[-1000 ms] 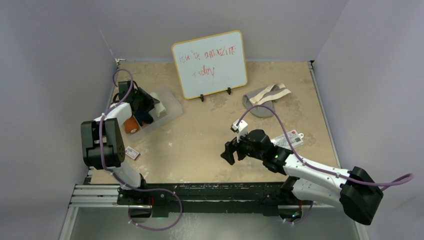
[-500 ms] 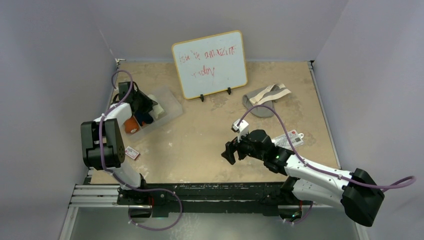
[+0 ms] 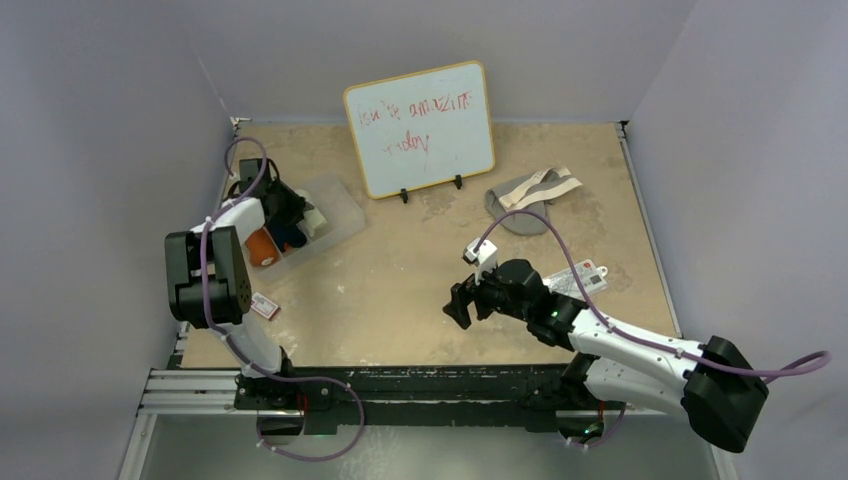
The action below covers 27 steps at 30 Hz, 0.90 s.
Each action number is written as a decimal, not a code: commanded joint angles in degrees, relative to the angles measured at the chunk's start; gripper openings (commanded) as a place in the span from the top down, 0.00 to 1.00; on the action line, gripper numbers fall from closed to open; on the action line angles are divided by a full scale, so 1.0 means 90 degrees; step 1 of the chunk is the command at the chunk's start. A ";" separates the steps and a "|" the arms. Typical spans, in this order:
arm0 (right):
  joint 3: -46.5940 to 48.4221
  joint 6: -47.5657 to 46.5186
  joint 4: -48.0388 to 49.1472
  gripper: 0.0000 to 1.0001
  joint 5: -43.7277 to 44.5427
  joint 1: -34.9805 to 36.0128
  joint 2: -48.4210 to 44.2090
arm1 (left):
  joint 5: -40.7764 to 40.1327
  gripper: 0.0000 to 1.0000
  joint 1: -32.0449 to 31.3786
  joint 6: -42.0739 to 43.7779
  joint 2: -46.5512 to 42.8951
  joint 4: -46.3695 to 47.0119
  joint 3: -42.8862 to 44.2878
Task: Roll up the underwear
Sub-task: Place the underwear in the storage box, then pick up the underwear from the corner of the board.
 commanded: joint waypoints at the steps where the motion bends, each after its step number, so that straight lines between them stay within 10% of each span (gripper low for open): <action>1: 0.0213 -0.0117 0.0036 0.14 0.0163 -0.0029 0.0039 | -0.0102 0.79 0.0033 0.0149 0.0112 -0.0199 0.0367; 20: 0.1241 -0.0180 -0.0678 0.01 0.1480 -0.0064 0.0256 | -0.0049 0.46 0.0033 0.0119 -0.1159 -0.0743 0.0616; 27: 0.3031 0.0172 -0.1789 0.01 0.2098 -0.1501 0.1605 | 0.1097 0.32 0.0014 0.0455 -0.3122 -0.0260 -0.0325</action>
